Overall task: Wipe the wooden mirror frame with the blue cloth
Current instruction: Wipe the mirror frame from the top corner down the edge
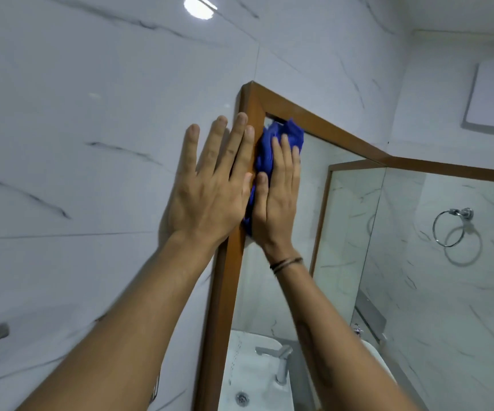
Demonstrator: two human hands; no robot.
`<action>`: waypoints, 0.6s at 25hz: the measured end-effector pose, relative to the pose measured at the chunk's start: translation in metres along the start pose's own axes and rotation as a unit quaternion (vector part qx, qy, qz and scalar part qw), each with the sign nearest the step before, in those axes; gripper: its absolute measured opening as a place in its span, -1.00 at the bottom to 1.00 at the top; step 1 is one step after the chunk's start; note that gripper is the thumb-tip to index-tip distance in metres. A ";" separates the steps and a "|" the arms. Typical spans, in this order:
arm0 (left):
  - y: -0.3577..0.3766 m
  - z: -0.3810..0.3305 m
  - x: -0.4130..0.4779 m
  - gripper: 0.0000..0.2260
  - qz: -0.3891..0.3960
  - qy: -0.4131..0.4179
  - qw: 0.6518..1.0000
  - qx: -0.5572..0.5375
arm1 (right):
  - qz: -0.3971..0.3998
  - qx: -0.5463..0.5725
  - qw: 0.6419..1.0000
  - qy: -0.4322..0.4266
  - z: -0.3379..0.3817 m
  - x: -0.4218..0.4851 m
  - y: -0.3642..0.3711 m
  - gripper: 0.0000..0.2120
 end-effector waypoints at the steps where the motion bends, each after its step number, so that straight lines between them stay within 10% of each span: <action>1: 0.000 0.000 0.000 -0.39 0.001 -0.002 1.000 -0.005 | 0.003 0.019 1.000 0.024 -0.003 -0.040 -0.001 -0.43; 7: 0.000 -0.001 -0.003 -0.38 0.020 0.001 1.000 -0.021 | 0.116 -0.048 0.992 -0.008 -0.011 -0.291 -0.029 -0.45; 15: 0.011 -0.004 -0.007 -0.39 -0.014 -0.014 1.000 -0.011 | -0.032 0.010 0.999 -0.005 -0.003 0.012 0.002 -0.40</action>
Point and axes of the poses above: each hand's wrist, its own x-axis towards the middle knuckle, its own y-axis out of the palm, z = x × y, the point moved 1 cm from there along x, towards the middle knuckle, and after that the axes turned 11 degrees about x, right-handed, at the moved point
